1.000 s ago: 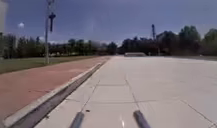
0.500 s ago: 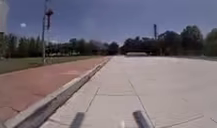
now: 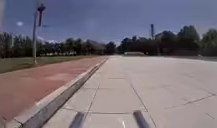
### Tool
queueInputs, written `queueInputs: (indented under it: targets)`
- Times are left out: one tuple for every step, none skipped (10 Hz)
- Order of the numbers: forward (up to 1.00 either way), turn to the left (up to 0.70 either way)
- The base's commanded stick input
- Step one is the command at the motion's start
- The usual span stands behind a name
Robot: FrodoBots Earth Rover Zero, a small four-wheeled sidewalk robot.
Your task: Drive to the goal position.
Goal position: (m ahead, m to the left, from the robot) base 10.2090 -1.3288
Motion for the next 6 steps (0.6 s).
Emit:
queueInputs:
  targets:
    - [1.00,0.00]
    - [1.00,0.00]
    - [1.00,0.00]
    - [1.00,-0.06]
    - [1.00,-0.24]
    - [1.00,-0.02]
